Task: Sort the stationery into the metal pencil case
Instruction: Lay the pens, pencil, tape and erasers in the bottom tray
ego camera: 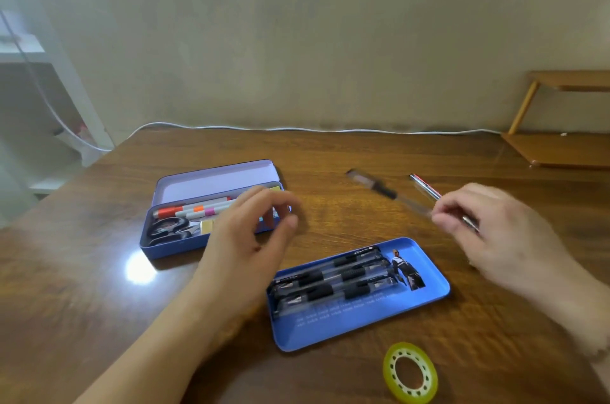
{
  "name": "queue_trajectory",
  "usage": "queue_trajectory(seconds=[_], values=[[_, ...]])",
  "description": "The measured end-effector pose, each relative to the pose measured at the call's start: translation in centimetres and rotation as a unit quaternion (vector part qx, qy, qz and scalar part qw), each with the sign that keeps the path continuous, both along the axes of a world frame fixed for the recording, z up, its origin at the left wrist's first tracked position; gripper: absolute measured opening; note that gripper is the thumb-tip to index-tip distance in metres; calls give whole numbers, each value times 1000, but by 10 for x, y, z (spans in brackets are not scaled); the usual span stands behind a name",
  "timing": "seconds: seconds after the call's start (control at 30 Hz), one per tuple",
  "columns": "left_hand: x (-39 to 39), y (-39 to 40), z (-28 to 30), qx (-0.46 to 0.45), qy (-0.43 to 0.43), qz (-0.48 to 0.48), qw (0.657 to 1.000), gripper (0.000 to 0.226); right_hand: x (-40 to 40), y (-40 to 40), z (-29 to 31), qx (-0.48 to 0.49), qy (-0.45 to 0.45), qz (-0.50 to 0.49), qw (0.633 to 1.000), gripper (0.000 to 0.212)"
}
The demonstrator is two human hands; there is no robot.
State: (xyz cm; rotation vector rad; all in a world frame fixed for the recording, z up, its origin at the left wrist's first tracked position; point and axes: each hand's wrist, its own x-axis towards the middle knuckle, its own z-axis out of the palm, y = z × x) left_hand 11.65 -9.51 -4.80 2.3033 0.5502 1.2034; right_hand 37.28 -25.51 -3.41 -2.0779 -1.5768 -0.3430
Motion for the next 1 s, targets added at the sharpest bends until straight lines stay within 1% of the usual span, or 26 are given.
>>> queue_trajectory(seconds=[0.07,0.13,0.27,0.37,0.47,0.57,0.67,0.8,0.87,0.93,1.0], values=[[0,3,1,-44,-49,14,998,17,-17,-1,-2,-25,-38,138,989,14],[-1,6,1,-71,-61,9,996,13,-32,0,-7,-51,-62,205,976,15],[-2,3,2,-48,17,-46,998,3,-44,3,-16,-79,-107,244,961,12],[-4,0,4,-16,97,-118,988,5,-45,5,-20,-79,-127,253,956,12],[-7,0,4,17,198,-181,963,6,-44,6,-22,-86,-131,251,955,12],[-9,-1,4,51,268,-195,942,10,-44,7,-23,-98,-121,243,958,9],[-9,-2,3,86,306,-189,929,16,-46,7,-21,-113,-106,230,961,11],[-9,-2,3,82,317,-185,927,17,-45,8,-20,-118,-53,210,969,13],[-9,-2,3,82,325,-184,924,17,-43,7,-18,-129,-23,204,970,19],[-9,-2,3,82,330,-182,923,18,-33,7,-15,-105,15,159,981,29],[-9,-1,3,83,331,-180,922,18,-13,5,-8,-44,45,39,997,30]])
